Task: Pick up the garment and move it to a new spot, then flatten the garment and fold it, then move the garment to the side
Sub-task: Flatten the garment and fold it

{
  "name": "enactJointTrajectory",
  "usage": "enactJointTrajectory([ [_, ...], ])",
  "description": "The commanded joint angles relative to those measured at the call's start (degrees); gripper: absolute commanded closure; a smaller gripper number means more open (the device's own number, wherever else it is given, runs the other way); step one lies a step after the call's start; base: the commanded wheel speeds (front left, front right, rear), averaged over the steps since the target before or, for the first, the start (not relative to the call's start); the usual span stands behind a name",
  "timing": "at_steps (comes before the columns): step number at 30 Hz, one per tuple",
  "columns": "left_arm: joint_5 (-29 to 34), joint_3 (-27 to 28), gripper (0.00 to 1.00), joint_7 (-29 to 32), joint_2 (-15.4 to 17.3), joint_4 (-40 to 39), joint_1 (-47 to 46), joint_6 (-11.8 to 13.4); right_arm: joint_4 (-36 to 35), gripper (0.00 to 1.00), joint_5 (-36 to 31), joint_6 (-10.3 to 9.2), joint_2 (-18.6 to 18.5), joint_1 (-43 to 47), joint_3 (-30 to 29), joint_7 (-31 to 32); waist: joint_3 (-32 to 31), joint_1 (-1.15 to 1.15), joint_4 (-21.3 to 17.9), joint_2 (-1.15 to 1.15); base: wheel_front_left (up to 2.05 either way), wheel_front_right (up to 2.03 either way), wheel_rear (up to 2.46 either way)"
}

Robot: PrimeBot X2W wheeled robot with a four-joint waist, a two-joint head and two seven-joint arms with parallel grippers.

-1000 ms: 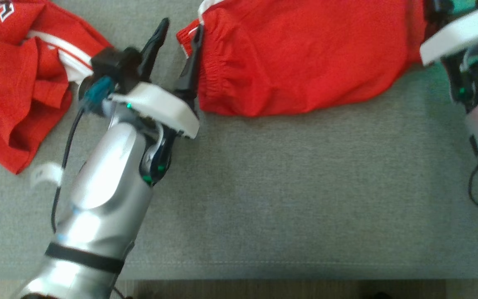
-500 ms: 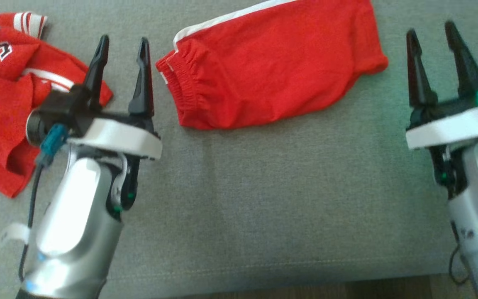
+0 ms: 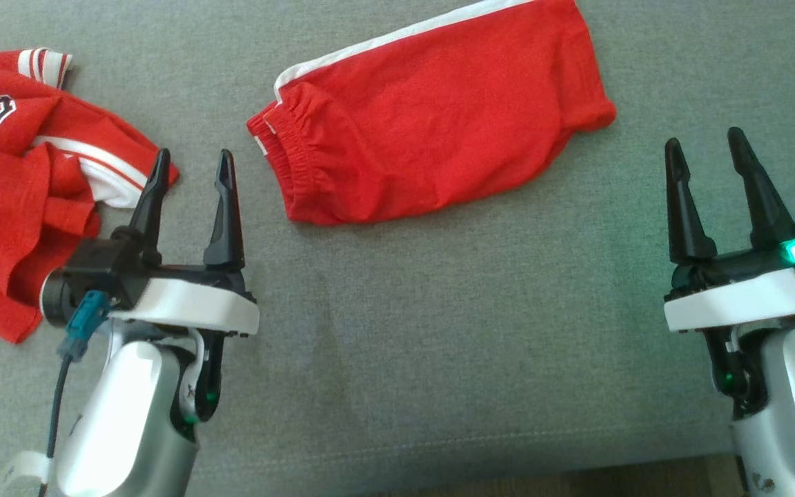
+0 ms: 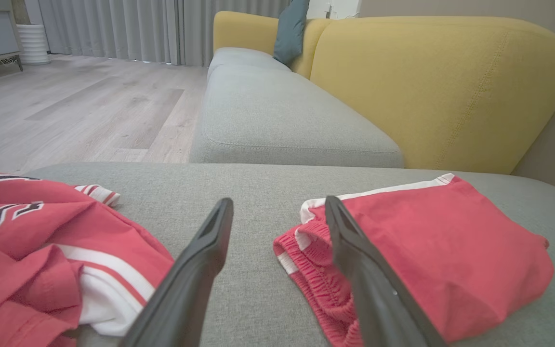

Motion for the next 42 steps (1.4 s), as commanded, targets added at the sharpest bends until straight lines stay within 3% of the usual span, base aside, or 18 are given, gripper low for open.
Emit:
enactJointTrajectory([
  [1,0.8,2.6,0.0,-0.3,1.0,-2.2,-0.9,0.3,-2.5,0.0,-0.4,-0.04,-0.1,-0.2,0.6,0.3,0.0,0.0,0.0,0.0,0.0,0.0,0.0],
  [17,2.0,3.7,0.0,-0.3,-0.2,-2.0,-1.0,-1.0,-5.1,0.0,-0.6,-0.04,0.1,0.4,-0.9,2.6,1.0,0.0,0.4,0.0,0.0,0.0,0.0],
  [24,3.1,3.2,0.0,-0.3,-1.2,-2.3,-3.4,-1.6,-0.1,0.0,0.5,-0.04,-1.8,-4.7,-0.6,5.4,4.9,0.0,2.0,0.0,0.0,0.0,0.0],
  [34,4.7,3.4,0.0,-0.3,-3.0,-1.5,-6.3,-2.7,13.4,0.0,4.0,-0.04,-3.5,-17.6,3.5,17.2,9.3,0.0,5.0,0.0,0.0,0.0,0.0],
  [42,5.5,4.2,0.0,-0.3,-4.2,-0.9,-7.0,-3.7,16.7,0.0,3.6,-0.04,-2.4,-21.9,3.2,27.0,10.1,0.0,5.7,0.0,0.0,0.0,0.0],
])
